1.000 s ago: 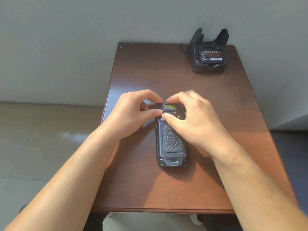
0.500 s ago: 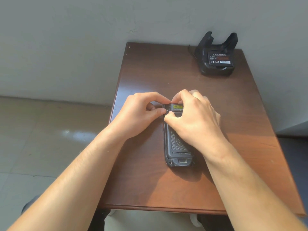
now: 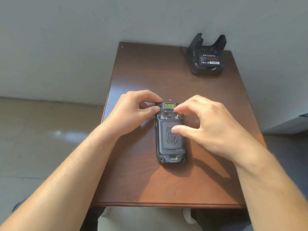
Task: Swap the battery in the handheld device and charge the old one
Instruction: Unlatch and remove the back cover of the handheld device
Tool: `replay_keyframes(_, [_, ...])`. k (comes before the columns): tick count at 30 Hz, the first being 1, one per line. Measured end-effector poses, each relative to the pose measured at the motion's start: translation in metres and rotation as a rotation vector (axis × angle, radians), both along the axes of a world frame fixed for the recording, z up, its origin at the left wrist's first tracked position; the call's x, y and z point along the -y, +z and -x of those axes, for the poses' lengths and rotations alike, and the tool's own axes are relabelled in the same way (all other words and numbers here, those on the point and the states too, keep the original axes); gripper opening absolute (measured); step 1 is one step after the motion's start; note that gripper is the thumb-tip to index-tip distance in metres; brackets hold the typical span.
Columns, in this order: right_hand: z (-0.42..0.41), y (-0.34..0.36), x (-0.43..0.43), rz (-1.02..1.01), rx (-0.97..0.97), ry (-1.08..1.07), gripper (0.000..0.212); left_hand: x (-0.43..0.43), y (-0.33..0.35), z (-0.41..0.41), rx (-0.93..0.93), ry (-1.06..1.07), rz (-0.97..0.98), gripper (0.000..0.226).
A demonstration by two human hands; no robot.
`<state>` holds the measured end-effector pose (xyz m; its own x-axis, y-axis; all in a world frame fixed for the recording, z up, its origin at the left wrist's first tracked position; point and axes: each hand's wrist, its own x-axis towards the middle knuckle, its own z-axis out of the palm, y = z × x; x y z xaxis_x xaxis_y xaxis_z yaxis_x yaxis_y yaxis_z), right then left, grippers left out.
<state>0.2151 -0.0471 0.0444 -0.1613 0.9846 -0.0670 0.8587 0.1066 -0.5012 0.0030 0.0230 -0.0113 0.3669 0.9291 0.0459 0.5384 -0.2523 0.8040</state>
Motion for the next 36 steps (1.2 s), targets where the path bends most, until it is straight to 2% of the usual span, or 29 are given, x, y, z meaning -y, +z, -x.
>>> replay_keyframes(4, [0.003, 0.013, 0.016, 0.168, 0.197, 0.184, 0.085, 0.001, -0.001, -0.001, 0.019, 0.019, -0.005, 0.017])
replay_keyframes(8, [0.01, 0.015, 0.016, 0.203, 0.234, 0.167, 0.095, 0.001, -0.003, -0.001, 0.038, 0.029, 0.007, 0.018])
replay_keyframes(18, [0.024, 0.013, -0.002, 0.288, 0.238, 0.062, 0.086, 0.001, -0.004, -0.003, 0.034, 0.028, 0.028, 0.019])
replay_keyframes(27, [0.025, 0.011, 0.001, 0.249, 0.141, 0.054, 0.082, -0.001, -0.002, -0.003, 0.034, 0.022, 0.034, 0.017])
replay_keyframes(30, [0.024, 0.006, 0.003, 0.223, 0.129, 0.065, 0.089, 0.0, -0.002, -0.003, 0.045, 0.022, 0.039, 0.017])
replay_keyframes(32, [0.02, 0.004, 0.005, 0.194, 0.07, 0.064, 0.08, 0.001, -0.002, -0.003, 0.051, 0.02, 0.039, 0.017])
replay_keyframes(36, [0.006, -0.002, 0.0, 0.052, -0.151, 0.064, 0.026, 0.001, -0.001, -0.002, 0.054, 0.015, 0.063, 0.017])
